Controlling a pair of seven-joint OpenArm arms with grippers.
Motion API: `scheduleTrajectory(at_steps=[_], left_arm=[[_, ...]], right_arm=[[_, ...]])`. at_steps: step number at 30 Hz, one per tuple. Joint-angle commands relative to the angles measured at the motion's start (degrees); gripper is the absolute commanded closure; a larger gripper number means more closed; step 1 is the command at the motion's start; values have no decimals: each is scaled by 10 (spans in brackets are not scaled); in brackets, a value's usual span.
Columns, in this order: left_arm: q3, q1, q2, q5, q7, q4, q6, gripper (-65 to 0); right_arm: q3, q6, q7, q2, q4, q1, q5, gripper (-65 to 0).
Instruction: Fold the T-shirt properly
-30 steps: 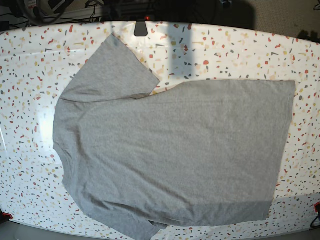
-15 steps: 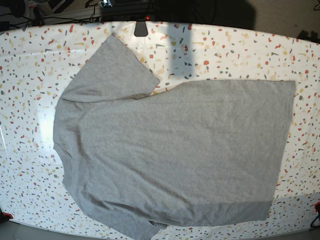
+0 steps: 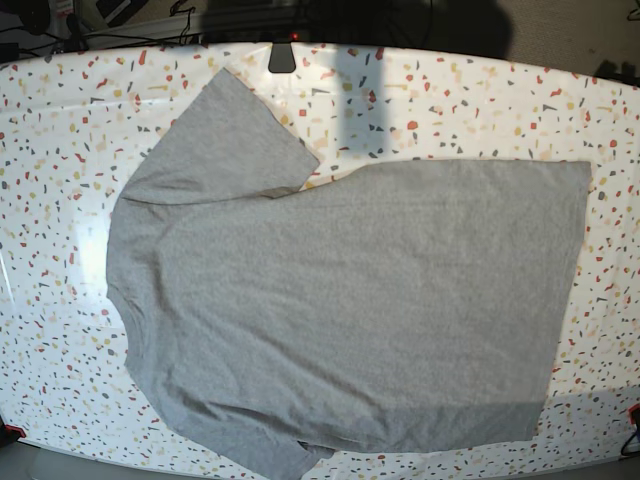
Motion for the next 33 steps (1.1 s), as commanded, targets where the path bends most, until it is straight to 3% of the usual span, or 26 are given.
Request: scheduleTrajectory(at_steps=[1, 10, 17, 20, 23, 27, 29, 33], left_arm=[[-3, 20, -1, -14, 3, 27, -3, -93], [-3, 65, -1, -9, 37, 197, -3, -93], [-3, 63, -1, 48, 52, 322, -3, -93], [-3, 50, -9, 72, 52, 371, -3, -93], [-3, 28, -38, 92, 52, 396, -4, -93], [-3, -11, -90, 99, 52, 401, -19, -93], [-2, -31, -117, 99, 52, 401, -37, -94], [-2, -70, -159, 100, 52, 401, -40, -117]], right_arm=[[13, 4, -2, 3, 26, -22, 16, -100], [125, 14, -22, 3, 196, -94, 28, -100], [200, 22, -37, 5, 288, -93, 28, -100], [211, 22, -37, 24, 320, -93, 28, -100], [210, 22, -46, 48, 341, -81, 28, -100], [210, 22, -105, 74, 348, -35, 28, -100], [210, 22, -131, 83, 348, -5, 28, -100], [210, 23, -157, 93, 348, 51, 25, -100]])
